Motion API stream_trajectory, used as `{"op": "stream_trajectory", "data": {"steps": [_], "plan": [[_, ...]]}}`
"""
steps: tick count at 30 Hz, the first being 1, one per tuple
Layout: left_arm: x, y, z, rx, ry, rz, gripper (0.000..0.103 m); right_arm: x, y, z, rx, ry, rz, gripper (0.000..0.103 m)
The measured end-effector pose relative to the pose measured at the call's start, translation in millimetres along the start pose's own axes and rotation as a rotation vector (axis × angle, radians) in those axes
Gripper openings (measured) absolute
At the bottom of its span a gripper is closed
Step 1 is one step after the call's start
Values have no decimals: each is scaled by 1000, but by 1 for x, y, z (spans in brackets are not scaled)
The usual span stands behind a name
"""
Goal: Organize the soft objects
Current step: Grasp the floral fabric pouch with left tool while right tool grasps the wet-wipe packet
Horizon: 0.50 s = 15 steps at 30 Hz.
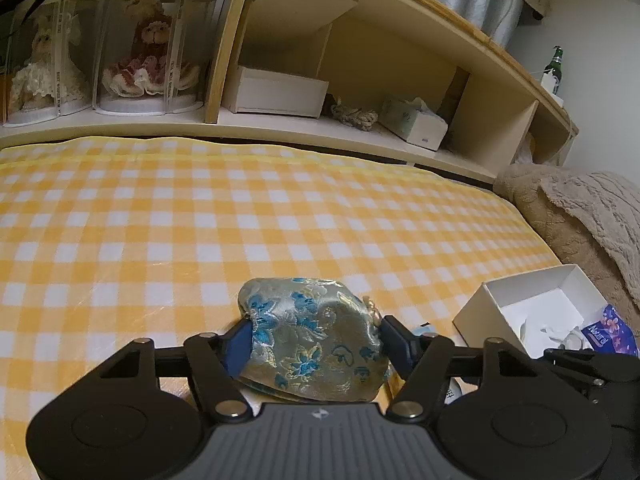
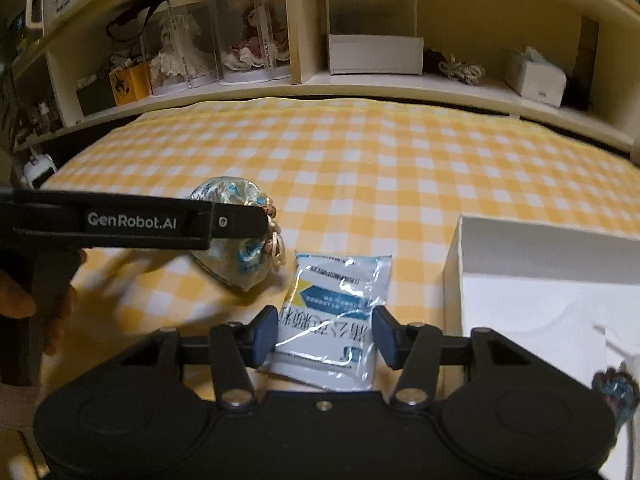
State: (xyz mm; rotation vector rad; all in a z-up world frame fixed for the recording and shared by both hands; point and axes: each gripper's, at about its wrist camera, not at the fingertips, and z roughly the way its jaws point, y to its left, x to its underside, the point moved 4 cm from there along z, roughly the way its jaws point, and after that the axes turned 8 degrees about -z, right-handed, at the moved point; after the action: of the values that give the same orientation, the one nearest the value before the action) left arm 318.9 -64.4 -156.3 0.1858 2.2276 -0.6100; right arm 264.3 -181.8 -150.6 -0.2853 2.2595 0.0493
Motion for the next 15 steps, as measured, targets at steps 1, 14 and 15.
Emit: {"op": "stream_trajectory", "data": {"steps": [1,14,15], "plan": [[-1,-1,0,-3,3,-2,65,0,0,1,11,-7,-7,52],[-10,5,-7,-48,79,-98,64,2,20,11,-26,19,-160,24],[-9,4,-8,-51,86,-100,64,3,18,10,-39,30,-144,24]]}}
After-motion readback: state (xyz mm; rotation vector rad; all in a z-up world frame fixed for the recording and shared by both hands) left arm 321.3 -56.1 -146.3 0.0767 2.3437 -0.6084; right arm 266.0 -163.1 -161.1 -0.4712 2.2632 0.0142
